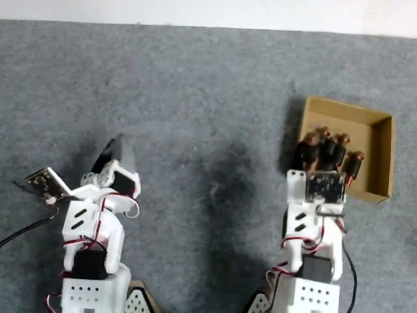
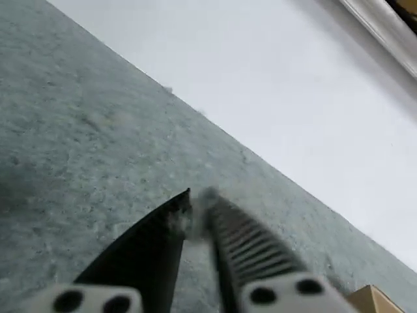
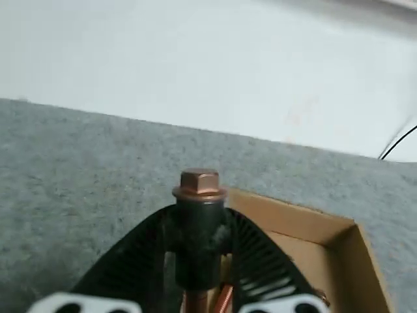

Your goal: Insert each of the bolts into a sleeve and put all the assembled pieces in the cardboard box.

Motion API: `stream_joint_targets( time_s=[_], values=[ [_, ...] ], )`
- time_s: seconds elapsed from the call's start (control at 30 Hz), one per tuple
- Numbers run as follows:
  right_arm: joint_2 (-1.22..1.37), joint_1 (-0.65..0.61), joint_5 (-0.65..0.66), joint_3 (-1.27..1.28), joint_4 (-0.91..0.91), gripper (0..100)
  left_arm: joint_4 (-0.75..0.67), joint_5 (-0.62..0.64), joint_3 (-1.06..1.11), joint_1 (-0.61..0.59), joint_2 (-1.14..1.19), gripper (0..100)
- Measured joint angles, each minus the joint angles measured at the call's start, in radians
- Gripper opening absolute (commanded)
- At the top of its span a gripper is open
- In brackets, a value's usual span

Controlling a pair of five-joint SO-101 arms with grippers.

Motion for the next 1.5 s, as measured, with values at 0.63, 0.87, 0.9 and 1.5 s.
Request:
stream_joint_targets(
  time_s=[0.63,0.87,0.9,1.5],
  values=[
    [1.643,0.311,-0.097,-0.974,0.0,0.7,0.044,0.002,0.0,-0.006,0.0,1],
    [1.7,0.351,-0.1,-0.977,0.0,9.1,0.044,0.002,0.0,-0.006,0.0,1],
    [1.7,0.351,-0.1,-0.977,0.0,13.3,0.044,0.002,0.0,-0.006,0.0,1],
    [1.405,0.288,-0.239,-0.964,0.262,27.0,0.044,0.003,0.0,-0.006,0.0,1]
  ],
)
